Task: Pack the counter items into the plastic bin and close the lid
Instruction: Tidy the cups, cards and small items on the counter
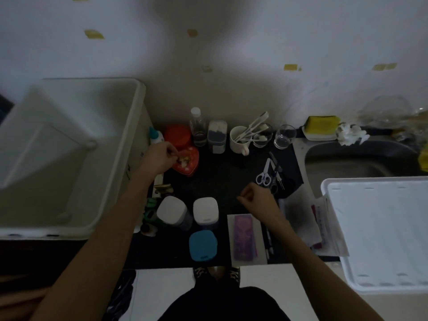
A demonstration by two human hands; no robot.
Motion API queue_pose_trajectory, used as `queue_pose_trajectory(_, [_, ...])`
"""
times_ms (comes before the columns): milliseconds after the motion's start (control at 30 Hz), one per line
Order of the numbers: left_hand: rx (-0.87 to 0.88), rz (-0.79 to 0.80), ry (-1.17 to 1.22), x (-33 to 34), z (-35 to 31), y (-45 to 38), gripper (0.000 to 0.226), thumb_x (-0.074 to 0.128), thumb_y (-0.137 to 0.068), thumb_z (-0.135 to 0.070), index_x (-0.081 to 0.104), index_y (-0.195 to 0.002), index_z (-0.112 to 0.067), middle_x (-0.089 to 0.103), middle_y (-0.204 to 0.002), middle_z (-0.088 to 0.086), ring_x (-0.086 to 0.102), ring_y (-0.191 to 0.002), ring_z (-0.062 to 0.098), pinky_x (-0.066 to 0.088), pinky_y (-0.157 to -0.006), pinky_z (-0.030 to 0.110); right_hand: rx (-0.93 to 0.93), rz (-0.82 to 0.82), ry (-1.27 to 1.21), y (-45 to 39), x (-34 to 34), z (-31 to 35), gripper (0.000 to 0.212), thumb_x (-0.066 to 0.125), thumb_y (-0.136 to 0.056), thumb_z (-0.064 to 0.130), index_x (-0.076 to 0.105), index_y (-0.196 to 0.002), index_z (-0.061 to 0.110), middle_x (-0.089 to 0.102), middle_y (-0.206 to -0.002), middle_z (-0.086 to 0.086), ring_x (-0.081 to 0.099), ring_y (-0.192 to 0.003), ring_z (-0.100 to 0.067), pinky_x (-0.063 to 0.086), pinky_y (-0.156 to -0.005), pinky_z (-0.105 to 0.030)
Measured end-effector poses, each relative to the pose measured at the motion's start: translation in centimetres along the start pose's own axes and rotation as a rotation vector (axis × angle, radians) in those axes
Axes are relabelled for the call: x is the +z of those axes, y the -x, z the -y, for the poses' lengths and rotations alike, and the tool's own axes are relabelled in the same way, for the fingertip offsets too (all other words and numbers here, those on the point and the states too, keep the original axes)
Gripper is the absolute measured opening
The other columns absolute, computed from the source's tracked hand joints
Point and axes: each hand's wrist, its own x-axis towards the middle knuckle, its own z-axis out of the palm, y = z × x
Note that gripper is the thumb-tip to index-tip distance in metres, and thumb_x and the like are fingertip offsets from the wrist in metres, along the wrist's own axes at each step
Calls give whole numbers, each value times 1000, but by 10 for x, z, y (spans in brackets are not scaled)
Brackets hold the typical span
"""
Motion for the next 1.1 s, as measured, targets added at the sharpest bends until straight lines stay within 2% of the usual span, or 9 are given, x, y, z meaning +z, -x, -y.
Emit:
queue_pose_trajectory(200, [-80,158,-133,4,28,1,29,59,-87,5,64,-114,-7,62,-121,16,60,-106,28,52,-90,37,-296,110,-62,-58,2,65,13,73,-86,26,64,-95,24,67,-85,8,63,-78,0,50,-73,-20])
queue_pose_trajectory(300, [-118,177,-91,8,37,4,27,52,-94,2,63,-116,-8,59,-123,13,59,-103,25,49,-80,30,-453,258,-45,-83,16,92,22,78,-81,26,66,-99,21,71,-89,6,66,-81,-2,56,-79,-26])
queue_pose_trajectory(400, [-124,109,47,5,42,12,29,46,-94,4,60,-118,-6,62,-106,11,59,-95,25,44,-64,22,-611,428,-3,-99,37,120,38,83,-76,27,65,-108,17,70,-98,5,65,-87,-2,56,-80,-22])
queue_pose_trajectory(500, [-146,59,106,4,47,20,33,46,-92,2,58,-121,-8,63,-108,10,60,-96,27,53,-81,38,-722,506,97,-108,63,143,52,84,-74,36,61,-116,17,65,-109,3,61,-86,-3,54,-75,-20])
queue_pose_trajectory(600, [-153,78,99,13,55,25,33,50,-93,-2,52,-125,-8,60,-113,9,58,-101,25,50,-92,40,-809,482,237,-115,89,154,55,80,-76,43,60,-119,16,64,-112,-3,60,-92,-14,52,-78,-32])
queue_pose_trajectory(700, [-184,53,86,31,72,31,23,47,-94,0,51,-116,-7,57,-109,11,54,-96,21,46,-95,35,-830,437,174,-117,102,153,29,74,-83,36,66,-97,11,67,-93,-5,61,-81,-18,52,-73,-41])
queue_pose_trajectory(833, [-306,0,42,46,81,42,16,44,-97,-1,54,-109,-3,50,-97,10,57,-105,26,38,-88,27,-780,338,109,-124,87,144,12,69,-88,22,66,-92,11,67,-90,-4,60,-80,-15,51,-71,-35])
queue_pose_trajectory(967, [-402,71,-34,63,76,49,28,45,-98,-2,52,-124,0,55,-125,22,56,-114,37,45,-89,38,-791,264,155,-130,65,126,11,72,-85,20,65,-92,16,67,-95,0,62,-86,-14,52,-74,-32])
queue_pose_trajectory(1100, [-424,162,-114,81,78,44,36,36,-102,-9,40,-137,0,53,-130,21,58,-113,31,47,-88,33,-797,269,220,-130,54,108,19,70,-87,30,64,-102,20,68,-102,2,64,-90,-12,54,-76,-33])
